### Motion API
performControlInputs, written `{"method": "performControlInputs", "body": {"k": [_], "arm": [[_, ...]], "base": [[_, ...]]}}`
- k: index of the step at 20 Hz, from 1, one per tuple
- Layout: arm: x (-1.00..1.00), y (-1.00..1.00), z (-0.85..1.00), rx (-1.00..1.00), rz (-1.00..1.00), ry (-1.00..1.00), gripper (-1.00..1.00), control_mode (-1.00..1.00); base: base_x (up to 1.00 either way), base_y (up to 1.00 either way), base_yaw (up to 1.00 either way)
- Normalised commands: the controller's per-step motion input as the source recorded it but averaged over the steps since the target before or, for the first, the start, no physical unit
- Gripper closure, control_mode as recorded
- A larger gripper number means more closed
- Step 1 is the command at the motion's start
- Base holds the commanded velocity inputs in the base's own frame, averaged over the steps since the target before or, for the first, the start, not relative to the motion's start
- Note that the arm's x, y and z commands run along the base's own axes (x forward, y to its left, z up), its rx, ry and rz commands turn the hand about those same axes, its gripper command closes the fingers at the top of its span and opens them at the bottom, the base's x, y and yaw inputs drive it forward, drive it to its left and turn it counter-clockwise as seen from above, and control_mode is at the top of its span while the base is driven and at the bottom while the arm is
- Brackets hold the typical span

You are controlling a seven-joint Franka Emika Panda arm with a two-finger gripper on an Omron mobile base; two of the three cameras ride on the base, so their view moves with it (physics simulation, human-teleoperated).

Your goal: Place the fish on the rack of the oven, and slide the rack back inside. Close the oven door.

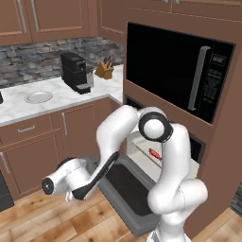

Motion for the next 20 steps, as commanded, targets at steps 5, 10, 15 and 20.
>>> {"method": "performControlInputs", "body": {"k": [5, 10, 15, 20], "arm": [[-0.06, 0.28, -0.44, -0.22, 0.0, 0.0, -1.0, -1.0], [-0.2, 0.25, -0.57, -0.37, -0.01, -0.04, -1.0, -1.0], [0.0, 0.0, -0.61, -0.38, -0.09, -0.13, -1.0, -1.0], [0.0, -0.12, -0.57, -0.34, -0.14, -0.15, -1.0, -1.0]], "base": [[0.0, 0.0, 0.0], [0.0, 0.0, 0.0], [0.0, 0.0, 0.0], [0.0, 0.0, 0.0]]}}
